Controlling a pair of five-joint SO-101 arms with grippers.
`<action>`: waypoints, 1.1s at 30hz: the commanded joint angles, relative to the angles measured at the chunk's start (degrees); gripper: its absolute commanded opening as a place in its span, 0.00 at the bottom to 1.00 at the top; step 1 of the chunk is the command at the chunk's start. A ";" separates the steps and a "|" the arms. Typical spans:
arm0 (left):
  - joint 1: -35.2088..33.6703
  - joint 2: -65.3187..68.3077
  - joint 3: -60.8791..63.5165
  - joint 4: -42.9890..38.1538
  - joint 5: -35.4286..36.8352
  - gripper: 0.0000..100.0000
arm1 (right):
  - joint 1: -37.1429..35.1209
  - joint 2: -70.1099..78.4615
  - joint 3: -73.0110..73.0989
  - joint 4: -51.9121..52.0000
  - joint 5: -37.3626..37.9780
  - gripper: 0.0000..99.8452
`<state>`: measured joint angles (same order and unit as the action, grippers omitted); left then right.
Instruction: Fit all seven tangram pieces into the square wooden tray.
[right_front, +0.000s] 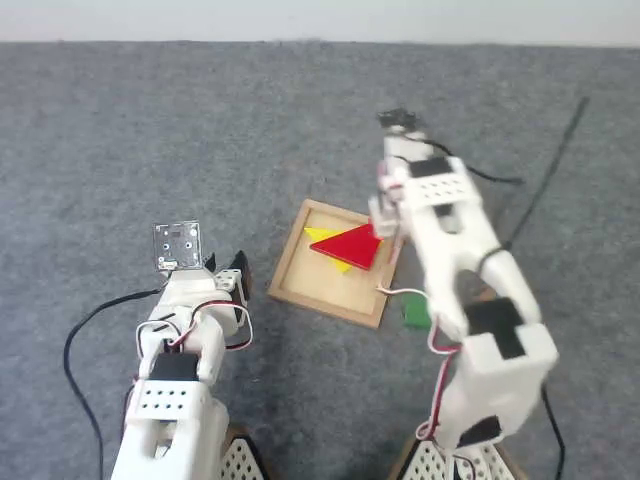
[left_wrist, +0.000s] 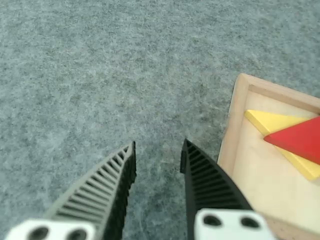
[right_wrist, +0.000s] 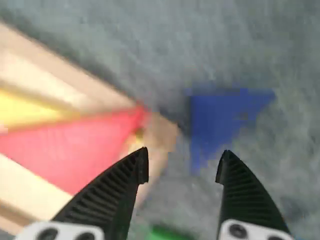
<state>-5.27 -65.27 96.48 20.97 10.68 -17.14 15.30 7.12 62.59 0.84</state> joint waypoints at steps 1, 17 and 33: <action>-0.35 -0.79 -0.75 0.44 0.44 0.15 | -9.19 3.12 -16.53 4.53 -2.02 0.22; -0.35 -0.79 -0.75 0.44 0.44 0.15 | -15.25 18.86 -29.71 9.98 -2.02 0.22; -0.35 -0.79 -0.75 0.44 0.44 0.15 | -19.12 11.38 -17.14 11.03 -1.76 0.22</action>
<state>-5.27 -65.27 96.48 20.97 10.68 -34.37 32.97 -14.33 74.11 -0.75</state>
